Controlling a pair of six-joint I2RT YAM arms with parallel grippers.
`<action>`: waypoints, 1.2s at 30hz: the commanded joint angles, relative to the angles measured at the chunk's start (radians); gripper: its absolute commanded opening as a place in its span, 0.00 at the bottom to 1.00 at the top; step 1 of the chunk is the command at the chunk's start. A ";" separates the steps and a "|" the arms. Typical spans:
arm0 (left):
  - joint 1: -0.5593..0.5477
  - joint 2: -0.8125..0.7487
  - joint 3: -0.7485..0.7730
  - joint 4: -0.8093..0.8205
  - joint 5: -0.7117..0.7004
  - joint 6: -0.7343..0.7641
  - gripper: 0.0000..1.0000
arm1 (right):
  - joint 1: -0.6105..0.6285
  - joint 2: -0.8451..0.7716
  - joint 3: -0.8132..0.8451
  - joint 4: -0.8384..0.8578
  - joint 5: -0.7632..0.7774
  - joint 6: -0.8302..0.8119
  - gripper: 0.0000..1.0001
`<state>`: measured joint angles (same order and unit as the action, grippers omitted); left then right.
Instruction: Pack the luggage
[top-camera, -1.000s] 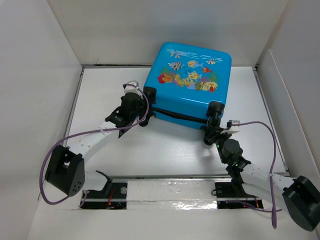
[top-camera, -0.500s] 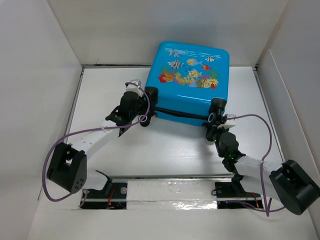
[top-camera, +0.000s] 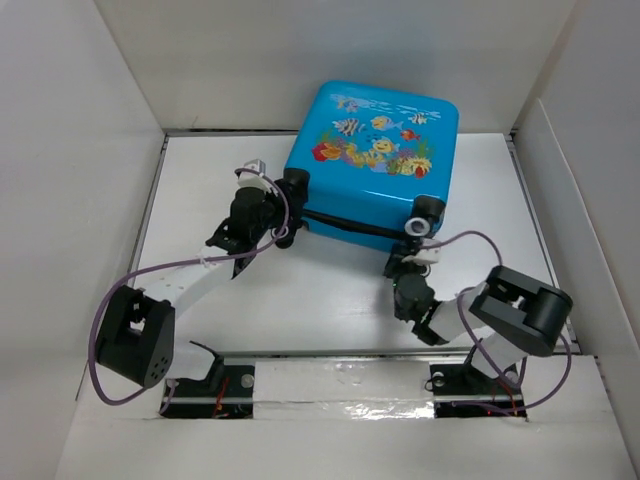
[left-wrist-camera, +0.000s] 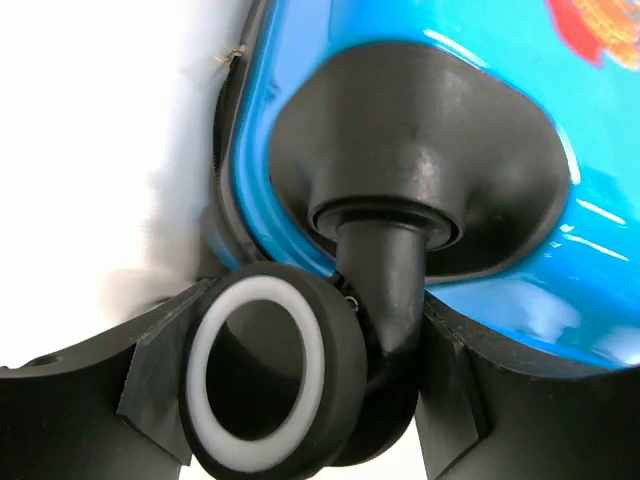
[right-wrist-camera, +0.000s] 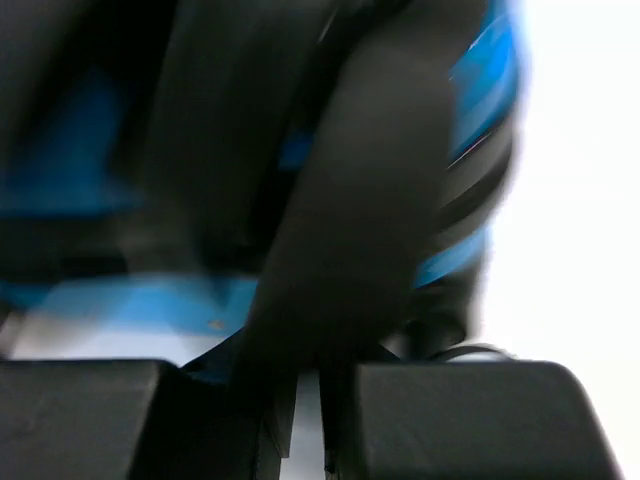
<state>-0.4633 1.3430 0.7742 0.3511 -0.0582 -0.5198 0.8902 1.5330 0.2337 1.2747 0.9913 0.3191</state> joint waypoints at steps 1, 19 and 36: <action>-0.117 -0.045 -0.003 0.213 0.411 -0.103 0.00 | 0.170 0.113 0.151 0.061 -0.240 -0.110 0.00; -0.244 -0.021 0.080 0.321 0.596 -0.216 0.00 | 0.236 0.090 0.299 -0.023 -0.678 -0.126 0.00; -0.244 -0.165 0.050 0.141 0.440 -0.118 0.00 | 0.256 -0.393 0.079 -0.621 -0.355 0.046 0.32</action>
<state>-0.7052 1.2865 0.7731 0.3405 0.3603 -0.6479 1.1572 1.2064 0.3332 0.9478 0.5125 0.3214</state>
